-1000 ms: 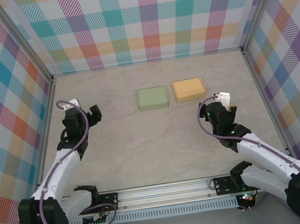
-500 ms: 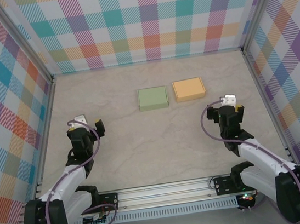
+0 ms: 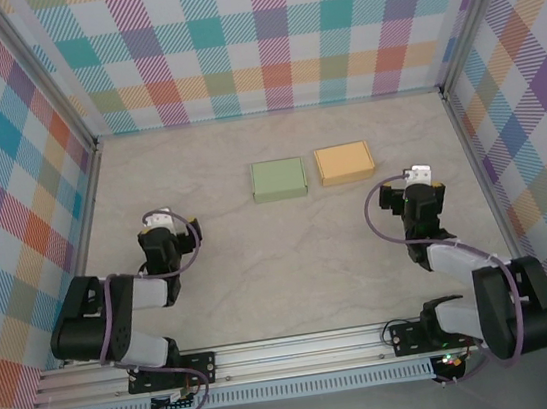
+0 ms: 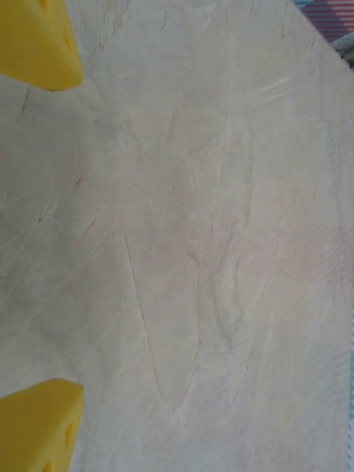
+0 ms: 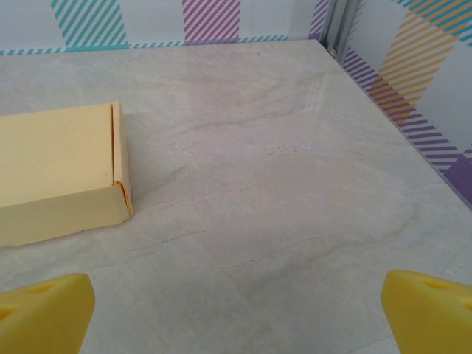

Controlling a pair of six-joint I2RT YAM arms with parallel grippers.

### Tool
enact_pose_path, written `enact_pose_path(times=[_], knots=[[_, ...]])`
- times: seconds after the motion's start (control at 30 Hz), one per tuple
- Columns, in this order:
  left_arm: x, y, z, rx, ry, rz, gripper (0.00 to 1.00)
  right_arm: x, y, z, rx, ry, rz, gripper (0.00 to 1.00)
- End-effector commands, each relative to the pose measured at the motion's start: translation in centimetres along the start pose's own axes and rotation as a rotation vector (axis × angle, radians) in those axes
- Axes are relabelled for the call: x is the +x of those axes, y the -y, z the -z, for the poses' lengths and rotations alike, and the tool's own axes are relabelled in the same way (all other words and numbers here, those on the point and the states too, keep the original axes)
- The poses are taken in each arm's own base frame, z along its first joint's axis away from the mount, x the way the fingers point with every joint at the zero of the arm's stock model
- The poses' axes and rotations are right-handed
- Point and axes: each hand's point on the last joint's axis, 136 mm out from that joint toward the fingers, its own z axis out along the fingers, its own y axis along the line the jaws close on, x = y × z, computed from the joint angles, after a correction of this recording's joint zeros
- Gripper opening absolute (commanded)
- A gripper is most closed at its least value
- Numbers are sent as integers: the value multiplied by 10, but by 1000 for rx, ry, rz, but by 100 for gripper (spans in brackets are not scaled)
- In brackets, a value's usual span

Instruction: Fold the paper box

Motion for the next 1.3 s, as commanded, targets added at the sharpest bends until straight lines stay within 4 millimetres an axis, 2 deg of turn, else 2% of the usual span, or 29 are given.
enact_pose_path(times=[0.0, 0.1, 0.2, 0.43, 0.6, 0.83, 1.27], knots=[[-25, 9, -13, 30, 82, -8, 100, -19, -8, -5, -46, 75, -10, 100], [-24, 17, -18, 65, 42, -28, 100, -18, -10, -7, -56, 83, 3, 100], [-21, 8, -28, 78, -22, 24, 100, -17, -15, -9, -85, 84, 22, 100], [-23, 7, -28, 85, -16, 36, 100, -19, -37, -14, -214, 87, 45, 100], [-22, 7, -27, 82, -16, 32, 100, -7, -55, -24, -307, 104, 66, 100], [-21, 8, -28, 82, -19, 27, 100, 1, -39, -46, -300, 15, -33, 100], [-21, 8, -28, 80, -19, 25, 100, 2, -38, -45, -300, 6, -32, 100]])
